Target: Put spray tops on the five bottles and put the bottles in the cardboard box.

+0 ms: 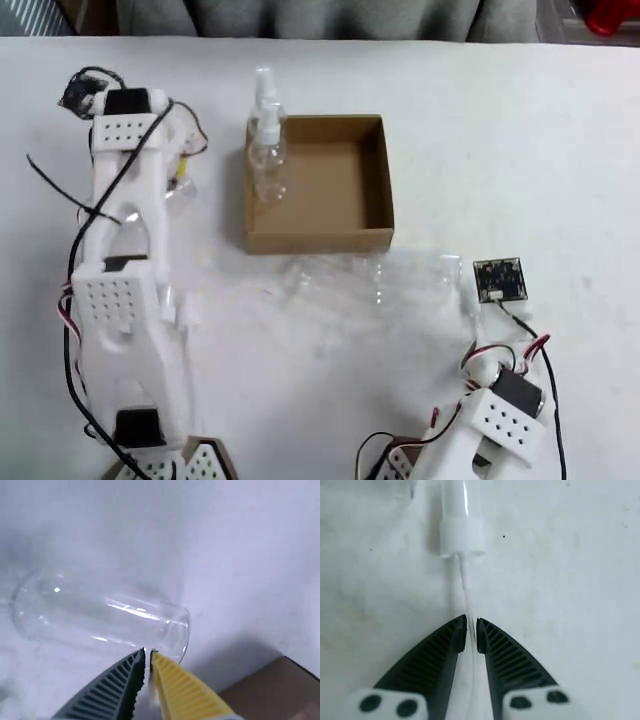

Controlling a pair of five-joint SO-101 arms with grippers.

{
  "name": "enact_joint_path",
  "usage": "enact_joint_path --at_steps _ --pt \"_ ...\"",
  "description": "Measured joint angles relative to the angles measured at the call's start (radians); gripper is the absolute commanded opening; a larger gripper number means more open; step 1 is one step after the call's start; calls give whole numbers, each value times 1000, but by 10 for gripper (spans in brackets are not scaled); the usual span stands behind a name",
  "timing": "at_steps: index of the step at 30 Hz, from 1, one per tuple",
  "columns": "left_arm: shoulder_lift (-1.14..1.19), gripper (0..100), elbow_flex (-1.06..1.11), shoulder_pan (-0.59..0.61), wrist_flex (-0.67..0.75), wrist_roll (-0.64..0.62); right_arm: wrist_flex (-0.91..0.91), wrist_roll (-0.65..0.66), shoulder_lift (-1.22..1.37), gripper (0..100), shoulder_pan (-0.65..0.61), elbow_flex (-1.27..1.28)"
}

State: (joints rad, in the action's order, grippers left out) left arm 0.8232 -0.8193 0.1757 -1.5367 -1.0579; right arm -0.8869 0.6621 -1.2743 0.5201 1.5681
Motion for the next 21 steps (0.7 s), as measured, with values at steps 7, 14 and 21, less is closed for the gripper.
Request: enact_joint_path --at_steps 7,14,21 --pt "3 21 -8 0 66 -2 0 6 -3 15 3 8" --pt "14 21 -97 -2 55 -2 0 8 -2 15 0 9" --pt "21 22 -192 -2 43 -11 0 8 -2 15 0 9"
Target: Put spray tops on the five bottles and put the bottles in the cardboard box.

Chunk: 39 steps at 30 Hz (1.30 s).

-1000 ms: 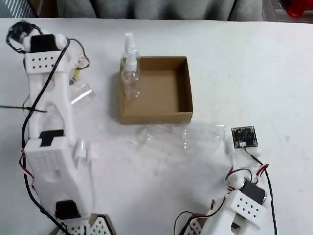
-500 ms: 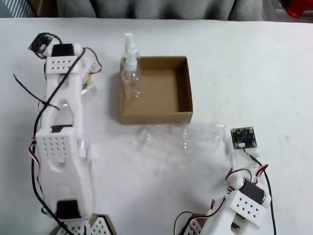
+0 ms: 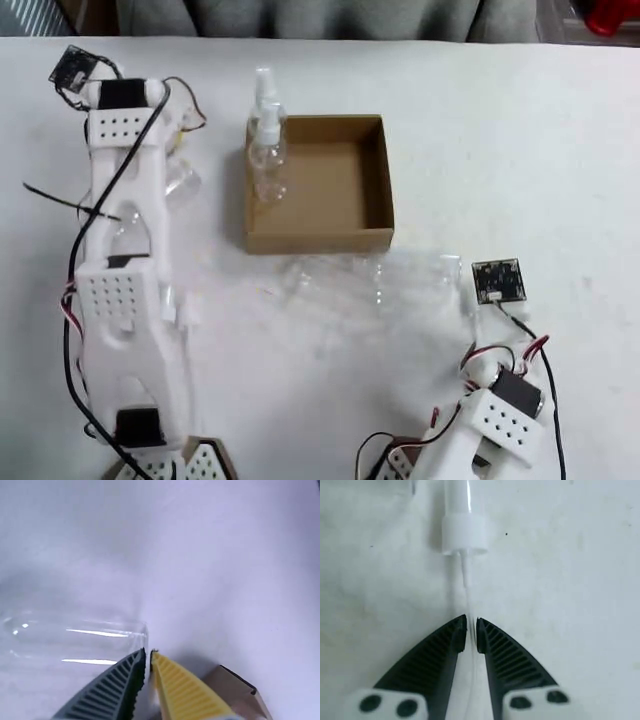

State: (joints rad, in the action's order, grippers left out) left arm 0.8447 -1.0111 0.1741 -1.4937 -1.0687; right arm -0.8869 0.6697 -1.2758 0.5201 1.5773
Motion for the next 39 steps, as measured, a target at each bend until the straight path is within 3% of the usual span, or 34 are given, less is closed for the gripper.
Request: enact_joint_path --at_steps 15,20,39 --pt "0 22 295 23 345 -64 0 -2 0 15 0 0" --pt "2 21 356 21 361 -49 0 -2 0 15 0 0" --pt "2 21 356 -43 -78 330 0 -2 0 15 0 0"
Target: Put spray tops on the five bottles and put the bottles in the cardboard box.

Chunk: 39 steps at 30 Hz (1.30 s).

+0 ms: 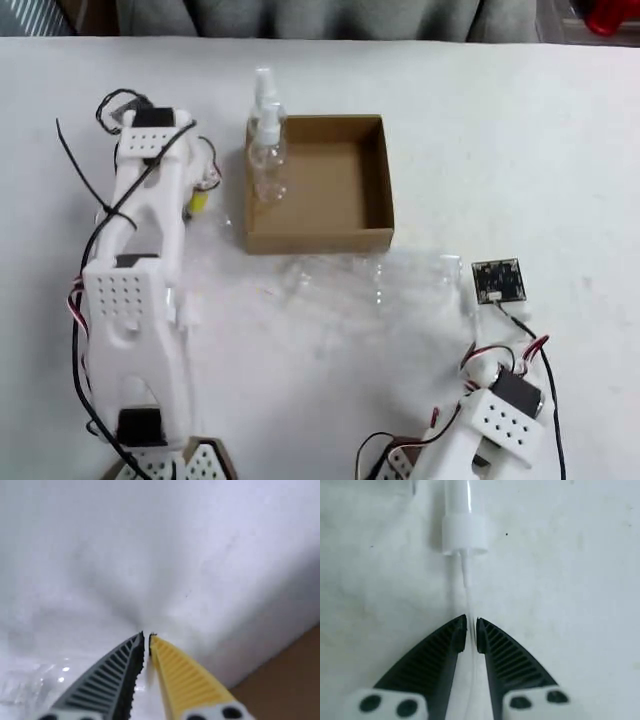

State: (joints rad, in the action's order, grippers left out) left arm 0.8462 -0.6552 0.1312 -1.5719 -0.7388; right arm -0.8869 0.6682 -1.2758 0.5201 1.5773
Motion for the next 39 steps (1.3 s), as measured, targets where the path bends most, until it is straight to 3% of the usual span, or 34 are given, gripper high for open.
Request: enact_joint_path --at_steps 8,14,25,30,39 --pt "0 20 -199 21 -189 15 0 0 0 15 0 0" --pt "-86 20 -193 48 -206 68 0 0 0 15 0 0" --pt "-557 21 376 61 -198 107 0 0 0 15 0 0" --pt "-700 21 674 100 -71 235 0 0 0 15 0 0" --pt "-971 21 1162 175 192 350 0 0 0 15 0 0"
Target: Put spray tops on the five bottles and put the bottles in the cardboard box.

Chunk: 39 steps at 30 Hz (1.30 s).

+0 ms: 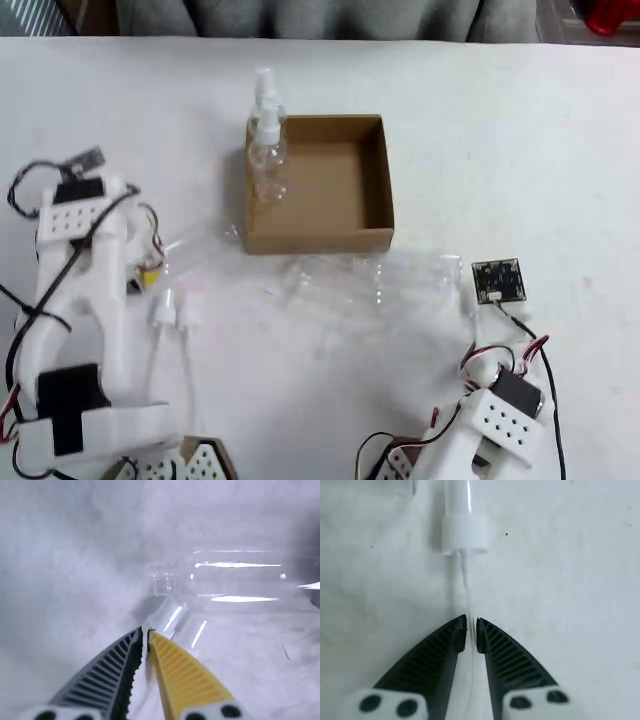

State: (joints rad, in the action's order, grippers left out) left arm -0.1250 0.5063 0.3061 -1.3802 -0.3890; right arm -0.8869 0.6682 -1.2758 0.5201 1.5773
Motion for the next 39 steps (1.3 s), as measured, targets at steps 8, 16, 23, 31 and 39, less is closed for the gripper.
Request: enact_joint_path --at_steps 8,16,23,31,39 --pt "-12 22 190 9 222 8 0 0 0 15 0 0" --pt "-18 22 190 20 350 8 0 0 0 15 0 0" --pt "77 22 183 31 382 -15 0 0 0 15 0 0" --pt "219 22 43 60 382 -101 0 0 0 15 0 0" --pt "221 22 -44 114 382 -226 0 0 0 15 0 0"
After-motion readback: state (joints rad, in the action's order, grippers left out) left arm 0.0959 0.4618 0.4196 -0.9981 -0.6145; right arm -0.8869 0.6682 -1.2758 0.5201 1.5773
